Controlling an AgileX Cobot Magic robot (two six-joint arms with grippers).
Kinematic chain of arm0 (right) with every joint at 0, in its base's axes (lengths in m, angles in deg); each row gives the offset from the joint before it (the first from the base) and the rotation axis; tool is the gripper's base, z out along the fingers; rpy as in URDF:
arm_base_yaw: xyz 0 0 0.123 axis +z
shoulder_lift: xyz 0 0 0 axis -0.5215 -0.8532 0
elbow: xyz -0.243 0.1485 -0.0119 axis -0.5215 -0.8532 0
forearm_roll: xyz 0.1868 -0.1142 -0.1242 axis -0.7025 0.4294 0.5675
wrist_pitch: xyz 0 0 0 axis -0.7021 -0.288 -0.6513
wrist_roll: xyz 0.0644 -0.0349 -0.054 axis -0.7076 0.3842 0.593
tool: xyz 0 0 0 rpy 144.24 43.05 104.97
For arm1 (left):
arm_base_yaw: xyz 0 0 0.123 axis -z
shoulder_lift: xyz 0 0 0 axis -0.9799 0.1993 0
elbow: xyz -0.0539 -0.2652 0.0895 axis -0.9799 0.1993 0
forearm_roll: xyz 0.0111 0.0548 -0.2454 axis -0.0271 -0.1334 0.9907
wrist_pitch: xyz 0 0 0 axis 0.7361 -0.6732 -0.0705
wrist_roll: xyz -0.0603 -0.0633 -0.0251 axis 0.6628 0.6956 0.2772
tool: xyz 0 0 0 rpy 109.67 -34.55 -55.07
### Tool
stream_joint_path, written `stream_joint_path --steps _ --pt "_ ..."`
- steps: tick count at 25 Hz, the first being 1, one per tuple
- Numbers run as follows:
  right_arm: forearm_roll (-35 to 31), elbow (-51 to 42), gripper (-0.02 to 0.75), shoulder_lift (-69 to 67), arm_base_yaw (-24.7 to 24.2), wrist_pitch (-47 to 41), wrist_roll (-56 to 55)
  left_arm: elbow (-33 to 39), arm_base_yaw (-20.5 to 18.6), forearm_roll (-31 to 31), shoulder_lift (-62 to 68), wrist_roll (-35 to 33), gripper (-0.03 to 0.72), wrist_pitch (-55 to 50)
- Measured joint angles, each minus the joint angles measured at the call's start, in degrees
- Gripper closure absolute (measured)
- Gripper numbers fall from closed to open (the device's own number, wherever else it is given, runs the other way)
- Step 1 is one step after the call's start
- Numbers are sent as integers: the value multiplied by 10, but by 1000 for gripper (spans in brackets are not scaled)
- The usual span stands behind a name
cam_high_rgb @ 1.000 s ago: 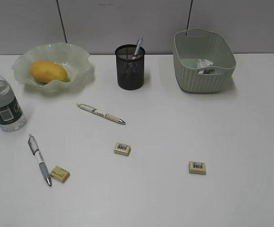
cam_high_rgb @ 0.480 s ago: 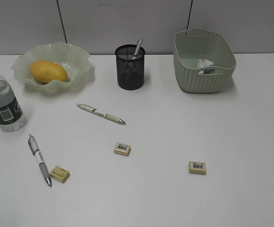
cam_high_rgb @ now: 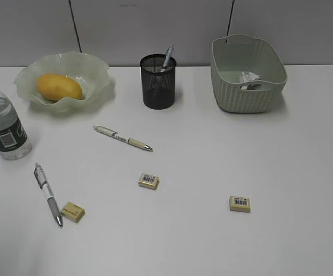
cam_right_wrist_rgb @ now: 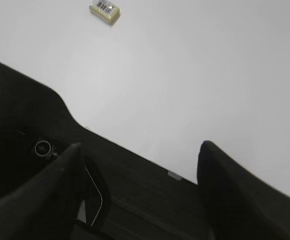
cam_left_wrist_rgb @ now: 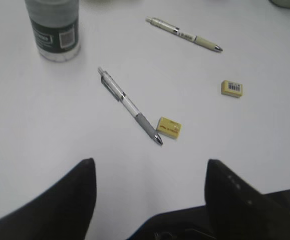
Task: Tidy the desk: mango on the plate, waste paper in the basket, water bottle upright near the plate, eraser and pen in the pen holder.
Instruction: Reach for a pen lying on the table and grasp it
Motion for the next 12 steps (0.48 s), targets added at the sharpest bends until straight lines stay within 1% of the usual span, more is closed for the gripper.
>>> stream_joint_path --steps 2,8,12 --pt "0 0 187 32 -22 0 0 0 0 26 51 0 170 4" --pt "-1 0 187 152 -130 0 0 0 0 117 192 0 170 31" --pt "-4 0 187 207 -184 0 0 -10 0 142 257 6 170 54"
